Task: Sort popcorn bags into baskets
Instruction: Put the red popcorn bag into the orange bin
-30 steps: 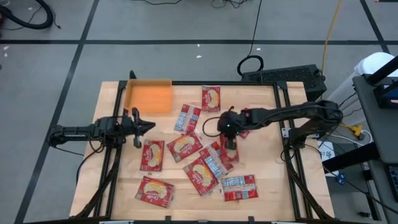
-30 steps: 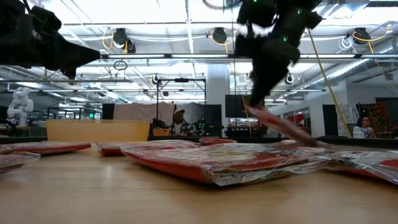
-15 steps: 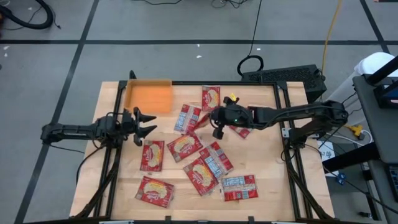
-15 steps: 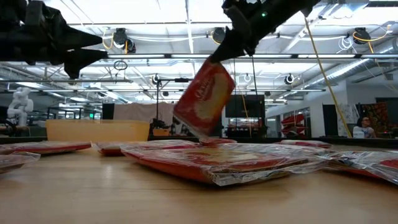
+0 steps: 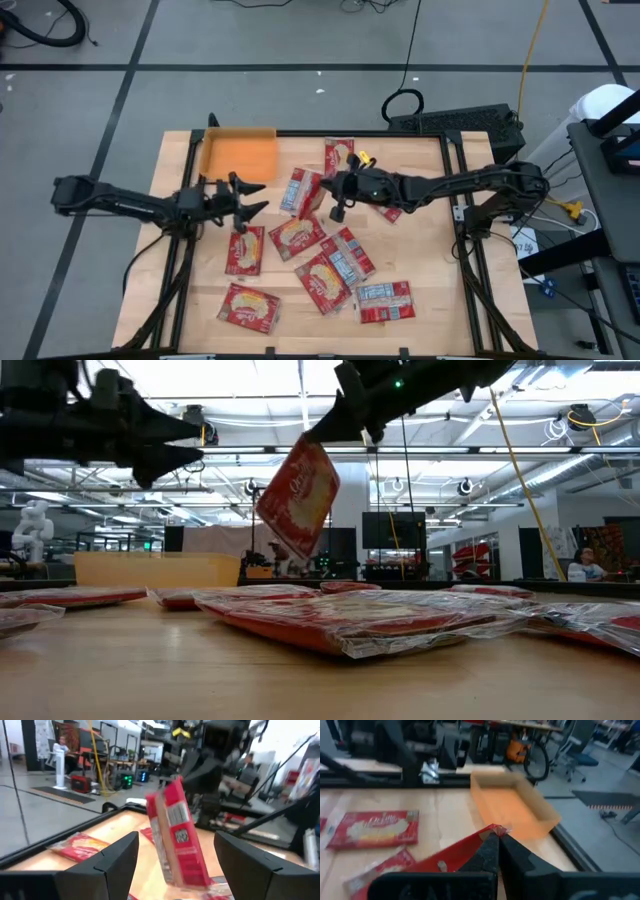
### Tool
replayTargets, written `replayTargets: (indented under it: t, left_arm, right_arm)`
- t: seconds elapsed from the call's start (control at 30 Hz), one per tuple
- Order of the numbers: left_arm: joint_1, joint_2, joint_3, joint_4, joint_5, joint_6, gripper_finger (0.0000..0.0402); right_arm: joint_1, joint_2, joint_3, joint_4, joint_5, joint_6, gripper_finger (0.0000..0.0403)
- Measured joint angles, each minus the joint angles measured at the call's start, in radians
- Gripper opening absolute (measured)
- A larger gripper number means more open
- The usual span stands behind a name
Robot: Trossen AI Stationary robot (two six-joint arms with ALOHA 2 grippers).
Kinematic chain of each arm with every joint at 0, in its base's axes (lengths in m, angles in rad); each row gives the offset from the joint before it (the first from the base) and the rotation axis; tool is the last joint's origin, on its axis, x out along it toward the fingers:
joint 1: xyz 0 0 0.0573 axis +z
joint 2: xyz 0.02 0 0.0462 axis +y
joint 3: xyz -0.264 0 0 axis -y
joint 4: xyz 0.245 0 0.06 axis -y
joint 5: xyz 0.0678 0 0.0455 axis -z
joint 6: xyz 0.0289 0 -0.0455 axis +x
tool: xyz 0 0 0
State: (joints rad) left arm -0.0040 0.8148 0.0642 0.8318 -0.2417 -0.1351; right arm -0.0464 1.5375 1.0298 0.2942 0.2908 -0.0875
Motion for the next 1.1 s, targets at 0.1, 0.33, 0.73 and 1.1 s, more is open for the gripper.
replayTargets:
  t: [0.1,0.33,0.73,1.1]
  left_arm:
    - [0.0,0.138,0.087,0.002,-0.004,0.017,0.0267]
    - [-0.002,0.427,0.296,-0.015,-0.015,0.027,0.03]
    - [0.052,0.606,0.425,-0.176,-0.018,-0.043,0.0182]
    - [0.125,0.509,0.426,-0.29,0.1,-0.022,0.0036]
  right_arm:
    - [-0.006,0.0,0.0,0.042,0.001,-0.019,0.0]
    - [-0.004,0.053,0.001,0.102,0.0,-0.003,0.0]
    - [0.014,0.14,0.0,0.177,0.001,-0.003,0.0]
    - [0.015,0.087,0.0,0.125,0.032,-0.029,0.003]
